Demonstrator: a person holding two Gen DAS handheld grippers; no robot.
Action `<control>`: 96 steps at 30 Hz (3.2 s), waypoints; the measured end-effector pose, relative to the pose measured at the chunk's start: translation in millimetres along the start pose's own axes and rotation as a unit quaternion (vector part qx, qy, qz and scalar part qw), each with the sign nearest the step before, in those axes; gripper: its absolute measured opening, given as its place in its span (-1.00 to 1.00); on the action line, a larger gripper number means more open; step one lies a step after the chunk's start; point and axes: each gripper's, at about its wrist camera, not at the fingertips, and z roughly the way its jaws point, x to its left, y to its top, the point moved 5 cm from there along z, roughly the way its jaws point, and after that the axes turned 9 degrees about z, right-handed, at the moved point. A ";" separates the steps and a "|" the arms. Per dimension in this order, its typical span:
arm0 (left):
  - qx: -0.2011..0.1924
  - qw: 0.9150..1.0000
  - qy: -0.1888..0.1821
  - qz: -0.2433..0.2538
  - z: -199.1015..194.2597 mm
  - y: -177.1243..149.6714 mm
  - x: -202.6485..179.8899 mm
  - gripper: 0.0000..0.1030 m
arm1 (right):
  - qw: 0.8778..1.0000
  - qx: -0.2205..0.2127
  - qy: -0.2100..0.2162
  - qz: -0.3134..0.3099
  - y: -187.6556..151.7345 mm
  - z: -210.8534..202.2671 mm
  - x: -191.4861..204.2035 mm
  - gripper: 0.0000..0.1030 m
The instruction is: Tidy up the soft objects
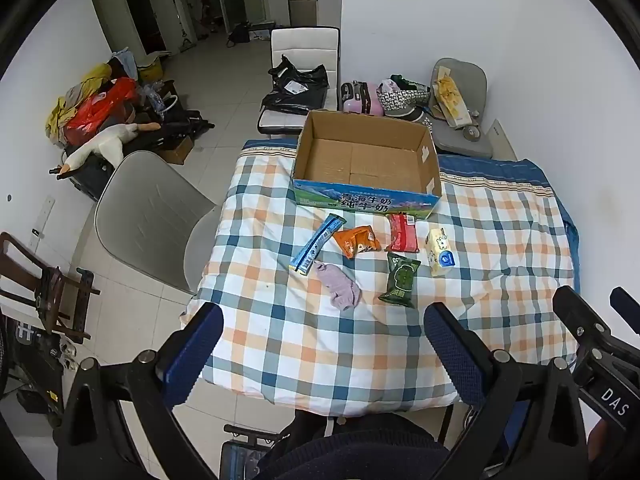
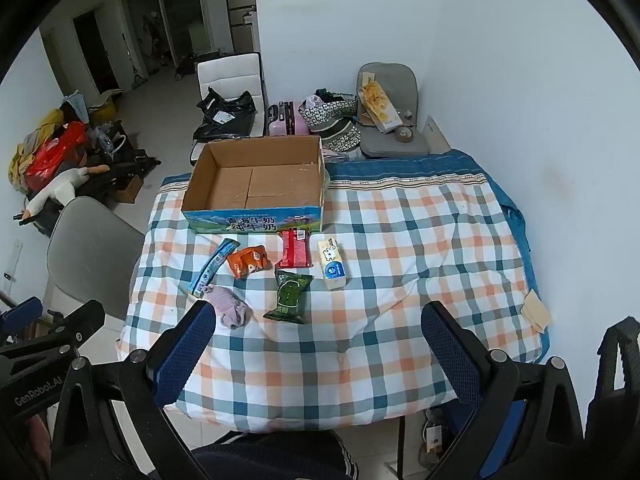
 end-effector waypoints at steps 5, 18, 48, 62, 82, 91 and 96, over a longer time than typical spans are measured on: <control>-0.005 1.000 0.002 -0.001 -2.0 0.1 1.0 1.00 | 1.000 -0.001 0.006 0.003 1.1 -1.6 -0.5 1.00; -0.004 1.000 0.002 -0.001 -5.5 8.1 6.8 1.00 | 1.000 -0.002 0.006 0.004 4.2 -3.4 -1.8 1.00; -0.003 1.000 -0.001 -0.001 -8.0 7.2 4.4 1.00 | 1.000 -0.001 0.009 0.006 8.5 -1.2 -2.5 1.00; -0.006 1.000 -0.001 -0.001 -9.5 8.1 4.9 1.00 | 1.000 -0.003 0.009 0.006 2.1 -6.6 -4.9 1.00; -0.007 1.000 -0.001 -0.002 -9.8 6.1 5.5 1.00 | 1.000 -0.005 0.010 0.006 1.9 -9.2 -5.6 1.00; -0.007 1.000 -0.002 -0.001 -9.6 5.6 5.5 1.00 | 1.000 -0.004 0.010 0.006 5.7 -8.6 -5.8 1.00; -0.008 1.000 -0.002 -0.002 -9.2 5.0 5.4 1.00 | 1.000 -0.006 0.010 0.005 4.5 -7.5 -6.0 1.00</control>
